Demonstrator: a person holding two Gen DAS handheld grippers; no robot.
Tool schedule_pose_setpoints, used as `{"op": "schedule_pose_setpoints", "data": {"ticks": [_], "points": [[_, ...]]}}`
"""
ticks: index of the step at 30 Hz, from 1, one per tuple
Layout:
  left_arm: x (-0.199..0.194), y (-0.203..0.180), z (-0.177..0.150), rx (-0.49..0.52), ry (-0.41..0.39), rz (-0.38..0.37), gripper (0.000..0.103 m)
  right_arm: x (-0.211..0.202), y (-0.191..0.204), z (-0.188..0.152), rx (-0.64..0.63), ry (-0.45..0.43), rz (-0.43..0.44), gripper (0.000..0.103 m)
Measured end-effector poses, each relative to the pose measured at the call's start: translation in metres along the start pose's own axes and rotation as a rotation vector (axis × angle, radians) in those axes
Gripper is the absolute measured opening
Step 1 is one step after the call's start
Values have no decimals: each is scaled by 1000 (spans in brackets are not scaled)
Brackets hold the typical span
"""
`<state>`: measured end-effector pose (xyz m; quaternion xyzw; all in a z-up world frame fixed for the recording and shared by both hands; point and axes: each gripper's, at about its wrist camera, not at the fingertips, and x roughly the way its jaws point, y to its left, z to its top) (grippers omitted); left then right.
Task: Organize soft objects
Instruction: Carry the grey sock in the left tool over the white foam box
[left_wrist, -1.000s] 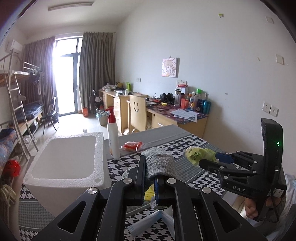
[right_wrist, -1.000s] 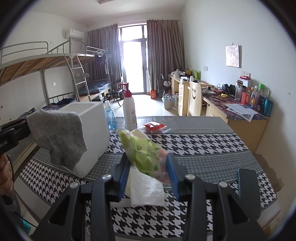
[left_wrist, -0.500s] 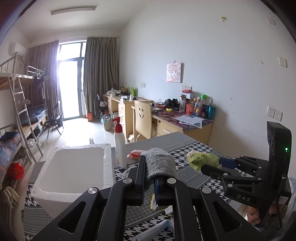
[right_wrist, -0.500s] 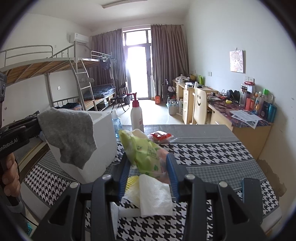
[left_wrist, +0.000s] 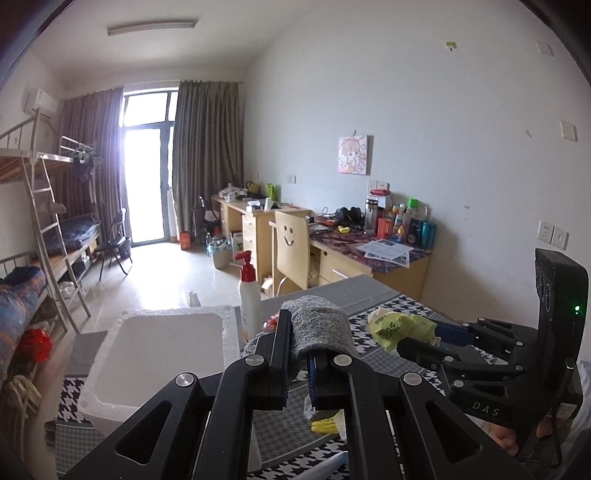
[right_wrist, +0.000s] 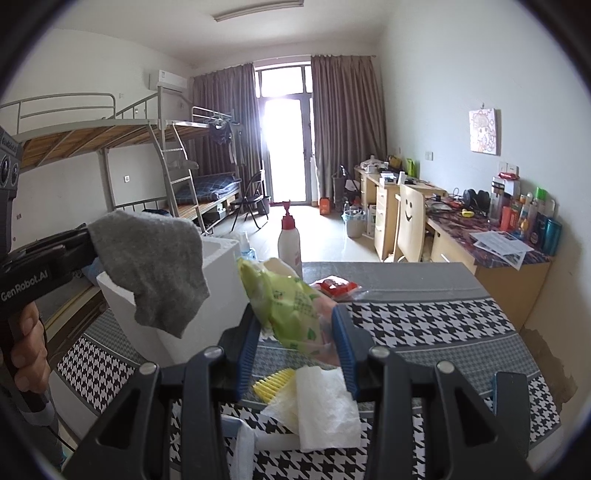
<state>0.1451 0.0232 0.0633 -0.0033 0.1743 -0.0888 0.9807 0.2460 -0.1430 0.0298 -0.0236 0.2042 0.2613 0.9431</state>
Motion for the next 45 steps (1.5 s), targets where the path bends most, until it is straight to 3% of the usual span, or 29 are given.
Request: {"op": "schedule_pose_setpoints", "data": {"ticks": [20,31,45], "points": [[2,33,21,-37,-42,82,8,10,16,21,-17,-18,57,44],[-5,52,24,-55,-71,192,8,22,34,32,-39,-19,115,44],[1,74,17,-87,-35,265,8,40,58,40,-65,14,186,44]]}}
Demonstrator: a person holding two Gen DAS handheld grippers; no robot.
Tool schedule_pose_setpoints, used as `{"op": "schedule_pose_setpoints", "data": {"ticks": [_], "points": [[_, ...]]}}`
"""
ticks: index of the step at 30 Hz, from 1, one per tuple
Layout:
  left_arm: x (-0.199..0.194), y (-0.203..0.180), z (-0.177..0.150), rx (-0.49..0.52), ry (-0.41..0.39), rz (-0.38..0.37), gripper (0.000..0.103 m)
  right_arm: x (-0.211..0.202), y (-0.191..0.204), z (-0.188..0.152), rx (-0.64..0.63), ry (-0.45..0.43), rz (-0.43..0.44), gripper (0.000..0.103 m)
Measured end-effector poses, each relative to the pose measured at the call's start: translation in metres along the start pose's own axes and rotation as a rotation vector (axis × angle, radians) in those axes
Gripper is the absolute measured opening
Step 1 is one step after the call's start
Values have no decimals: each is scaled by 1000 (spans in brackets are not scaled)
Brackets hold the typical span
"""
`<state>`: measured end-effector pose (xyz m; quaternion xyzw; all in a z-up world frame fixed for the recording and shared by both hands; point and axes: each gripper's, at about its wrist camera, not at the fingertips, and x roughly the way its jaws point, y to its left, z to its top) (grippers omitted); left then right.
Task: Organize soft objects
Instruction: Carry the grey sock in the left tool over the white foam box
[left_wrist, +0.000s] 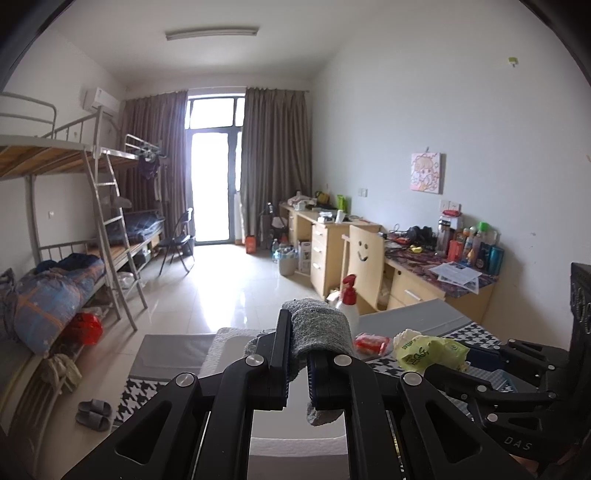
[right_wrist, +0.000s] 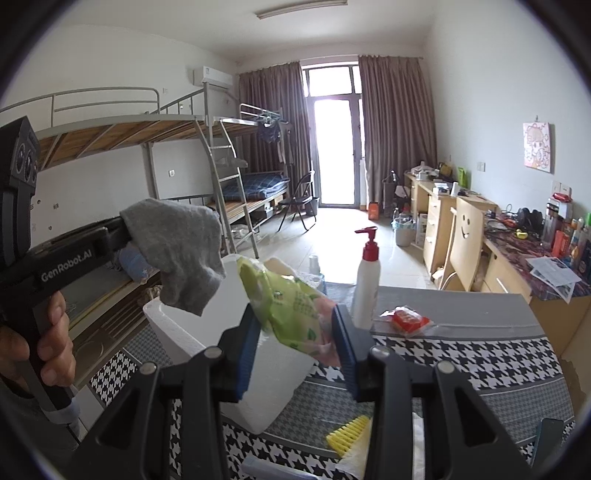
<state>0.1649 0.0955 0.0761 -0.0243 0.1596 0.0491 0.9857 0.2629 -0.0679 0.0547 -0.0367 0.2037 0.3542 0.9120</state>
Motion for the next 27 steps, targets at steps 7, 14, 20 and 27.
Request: {"op": "schedule_pose_setpoints", "data": {"ticks": [7,14,20,27], "points": [[12,7,-3,-9,45,17,8,8,5,5,-4,17,10,44],[28,17,-6,-23,98,15,8,13,10,8,-18,27,7,44],[40,22,-7,-25,130,11,8,19,9,10,-22,40,0,44],[51,27,-11,-24,169,6,8,26,11,11,-25,53,-4,44]]}}
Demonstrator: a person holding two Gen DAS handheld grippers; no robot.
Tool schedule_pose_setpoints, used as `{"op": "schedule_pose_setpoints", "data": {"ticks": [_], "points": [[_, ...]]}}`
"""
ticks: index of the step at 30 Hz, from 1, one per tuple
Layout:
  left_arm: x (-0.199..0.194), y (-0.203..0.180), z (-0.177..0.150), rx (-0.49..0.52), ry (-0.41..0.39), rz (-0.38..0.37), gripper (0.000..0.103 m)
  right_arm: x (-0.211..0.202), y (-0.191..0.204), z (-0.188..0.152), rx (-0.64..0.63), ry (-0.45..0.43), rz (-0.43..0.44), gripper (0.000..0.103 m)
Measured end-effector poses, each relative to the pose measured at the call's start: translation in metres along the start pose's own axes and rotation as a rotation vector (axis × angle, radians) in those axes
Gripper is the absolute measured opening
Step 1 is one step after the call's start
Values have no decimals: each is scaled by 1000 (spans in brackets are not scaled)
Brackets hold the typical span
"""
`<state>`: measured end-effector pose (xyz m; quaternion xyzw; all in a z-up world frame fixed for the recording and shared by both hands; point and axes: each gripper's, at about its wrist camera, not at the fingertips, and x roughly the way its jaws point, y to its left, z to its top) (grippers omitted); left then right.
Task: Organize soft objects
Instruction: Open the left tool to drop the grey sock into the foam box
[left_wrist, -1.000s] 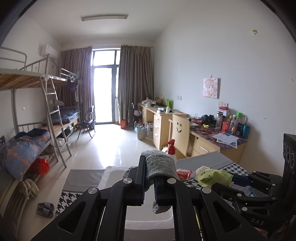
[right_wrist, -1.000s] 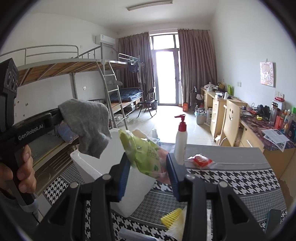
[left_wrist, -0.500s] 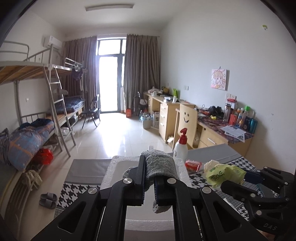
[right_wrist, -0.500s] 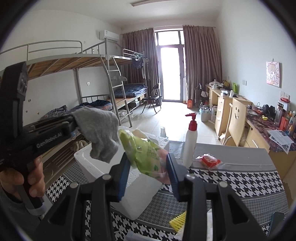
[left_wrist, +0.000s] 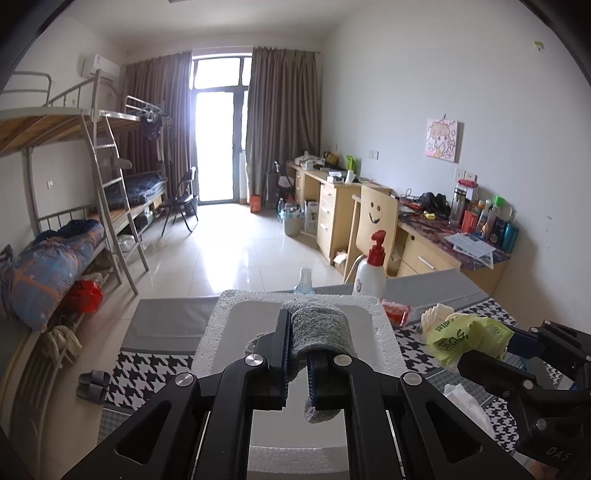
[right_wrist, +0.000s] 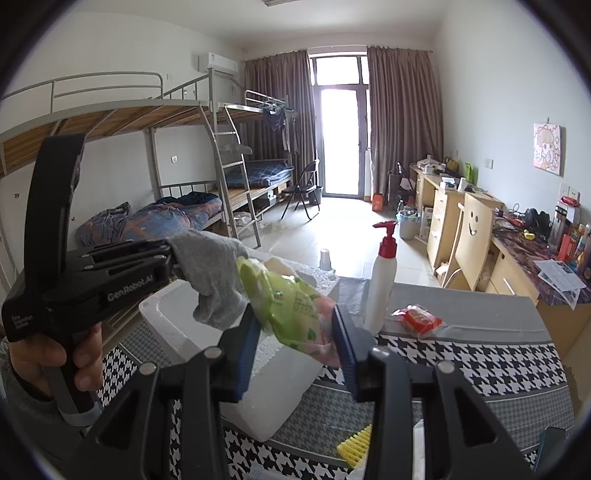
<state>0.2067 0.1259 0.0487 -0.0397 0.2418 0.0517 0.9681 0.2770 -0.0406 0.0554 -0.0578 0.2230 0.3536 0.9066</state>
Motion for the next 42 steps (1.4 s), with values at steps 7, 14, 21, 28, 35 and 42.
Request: {"op": "schedule_pose_setpoints", "data": {"ticks": [7,14,21,28,35,42], "points": [[8,2,-1,7,33,7,69,5,1,2,-5,9,-2,44],[3,1,-3,18,10,50,99,7,1,3,-3,13,-5,44],[8,7,-6,25,28,82,100,8,3,4,-10,14,-1,44],[3,16,-8,9,18,67,100,11,10,7,-34,13,18,44],[0,20,-13,23,1,73,100,20,12,10,-51,29,53,44],[1,24,-15,32,-2,92,100,29,15,12,-74,62,108,44]]}}
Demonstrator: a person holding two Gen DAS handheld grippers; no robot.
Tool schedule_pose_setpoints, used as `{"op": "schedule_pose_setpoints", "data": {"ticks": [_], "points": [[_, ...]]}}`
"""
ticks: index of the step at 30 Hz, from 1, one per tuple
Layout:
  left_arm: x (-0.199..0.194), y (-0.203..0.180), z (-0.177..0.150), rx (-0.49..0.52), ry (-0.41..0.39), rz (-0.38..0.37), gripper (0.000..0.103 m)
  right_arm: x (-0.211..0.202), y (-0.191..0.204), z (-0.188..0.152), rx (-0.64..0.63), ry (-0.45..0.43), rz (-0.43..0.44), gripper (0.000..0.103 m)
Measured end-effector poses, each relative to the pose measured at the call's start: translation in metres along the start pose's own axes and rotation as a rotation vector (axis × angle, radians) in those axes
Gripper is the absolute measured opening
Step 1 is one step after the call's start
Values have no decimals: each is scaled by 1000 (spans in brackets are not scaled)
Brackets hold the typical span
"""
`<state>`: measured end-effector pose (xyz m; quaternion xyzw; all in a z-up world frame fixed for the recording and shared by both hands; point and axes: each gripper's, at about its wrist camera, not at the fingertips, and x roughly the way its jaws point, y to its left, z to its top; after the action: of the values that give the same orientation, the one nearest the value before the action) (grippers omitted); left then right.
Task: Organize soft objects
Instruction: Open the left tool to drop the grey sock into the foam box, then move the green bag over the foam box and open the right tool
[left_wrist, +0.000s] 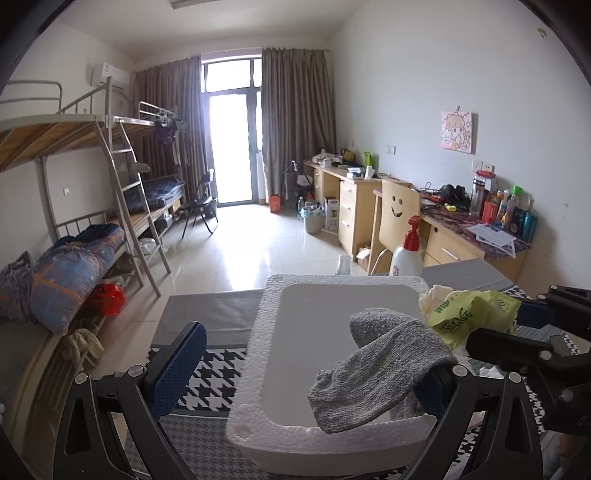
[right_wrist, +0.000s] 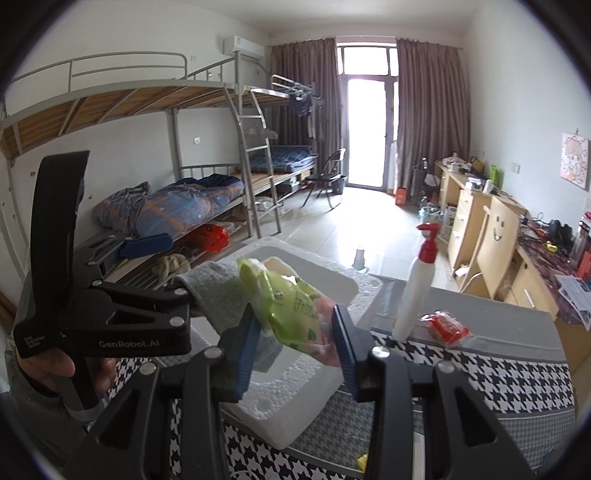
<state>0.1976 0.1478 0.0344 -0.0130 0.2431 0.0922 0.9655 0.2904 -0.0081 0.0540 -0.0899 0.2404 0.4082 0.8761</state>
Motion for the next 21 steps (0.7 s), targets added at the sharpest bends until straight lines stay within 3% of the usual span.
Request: {"op": "schedule_pose_setpoints", "data": {"ticks": [5,11,21], "points": [[3,0,-2,14,8,15,100,-3,2,4,-20,-13,25,44],[-1,0,-4,43,-14,-17,100,-7,13,4,-87,-24,63,44],[-7,12,-7,43,-33,-36,100,13,8,10,-85,26,70,44]]}}
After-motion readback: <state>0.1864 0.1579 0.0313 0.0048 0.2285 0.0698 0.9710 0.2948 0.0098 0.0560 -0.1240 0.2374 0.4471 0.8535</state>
